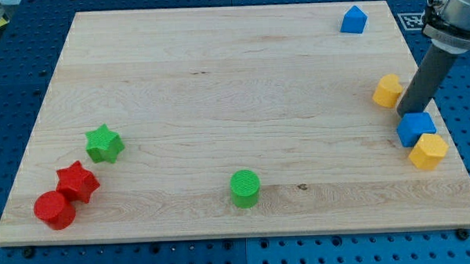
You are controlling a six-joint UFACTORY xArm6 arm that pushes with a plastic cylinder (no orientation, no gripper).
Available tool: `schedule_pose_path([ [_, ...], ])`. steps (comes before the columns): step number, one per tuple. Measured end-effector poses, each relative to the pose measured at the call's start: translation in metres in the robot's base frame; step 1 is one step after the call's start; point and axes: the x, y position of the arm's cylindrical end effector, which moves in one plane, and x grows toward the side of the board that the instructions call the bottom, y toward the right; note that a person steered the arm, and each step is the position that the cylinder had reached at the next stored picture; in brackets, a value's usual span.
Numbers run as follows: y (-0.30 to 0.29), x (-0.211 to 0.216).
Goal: Push the blue cube along with the yellow hexagon towards the bottom right of the board
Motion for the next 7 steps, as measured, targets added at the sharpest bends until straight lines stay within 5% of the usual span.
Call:
schedule_pose_path([
  [5, 0.004, 0.064],
  [7, 0.026, 0.014],
])
